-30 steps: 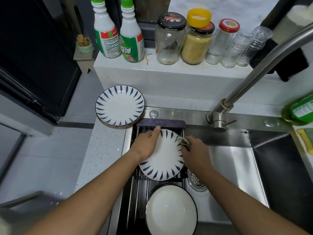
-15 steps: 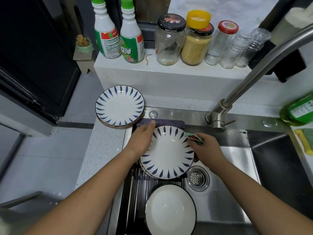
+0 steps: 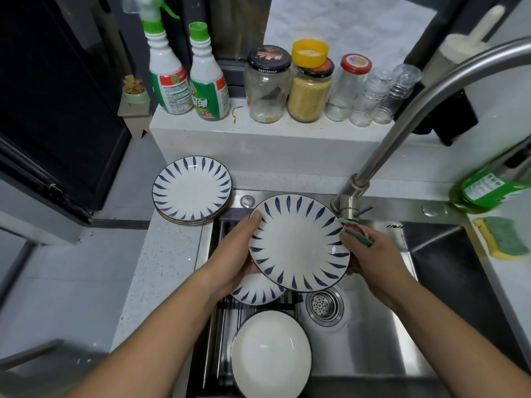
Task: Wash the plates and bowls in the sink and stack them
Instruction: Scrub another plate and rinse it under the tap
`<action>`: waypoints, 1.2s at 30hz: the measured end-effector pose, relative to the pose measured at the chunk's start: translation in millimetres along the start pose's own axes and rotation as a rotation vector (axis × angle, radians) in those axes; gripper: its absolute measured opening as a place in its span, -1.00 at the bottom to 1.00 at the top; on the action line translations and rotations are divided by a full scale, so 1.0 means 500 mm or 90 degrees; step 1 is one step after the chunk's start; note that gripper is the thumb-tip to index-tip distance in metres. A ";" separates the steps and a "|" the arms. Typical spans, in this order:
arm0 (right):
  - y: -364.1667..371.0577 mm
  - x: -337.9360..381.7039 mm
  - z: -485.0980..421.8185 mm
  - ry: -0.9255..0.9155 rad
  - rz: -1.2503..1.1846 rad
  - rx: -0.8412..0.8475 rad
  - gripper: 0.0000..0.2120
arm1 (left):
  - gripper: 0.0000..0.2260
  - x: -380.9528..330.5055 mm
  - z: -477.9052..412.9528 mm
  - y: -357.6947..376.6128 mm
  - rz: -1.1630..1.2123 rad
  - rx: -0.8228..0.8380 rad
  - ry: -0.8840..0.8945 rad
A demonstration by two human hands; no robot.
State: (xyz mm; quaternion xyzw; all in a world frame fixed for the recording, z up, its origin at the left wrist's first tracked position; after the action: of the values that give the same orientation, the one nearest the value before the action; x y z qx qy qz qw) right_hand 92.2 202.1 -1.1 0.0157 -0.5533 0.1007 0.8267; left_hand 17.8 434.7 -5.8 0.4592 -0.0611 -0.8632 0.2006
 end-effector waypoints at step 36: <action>-0.407 0.211 0.230 -0.478 0.346 0.058 -0.68 | -0.70 -0.006 0.294 0.555 -0.501 -0.209 0.447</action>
State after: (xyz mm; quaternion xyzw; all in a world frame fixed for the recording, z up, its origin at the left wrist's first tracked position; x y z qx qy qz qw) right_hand 63.7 2.6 157.6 -0.0581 -0.7933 0.3249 0.5116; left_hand -20.3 171.4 160.8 0.6702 0.3214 -0.6663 -0.0600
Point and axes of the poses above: each hand's wrist, its own z-axis away from the middle knuckle, its own y-axis out of the palm, x = y × z, the point moved 2 cm from there along -z, towards the middle knuckle
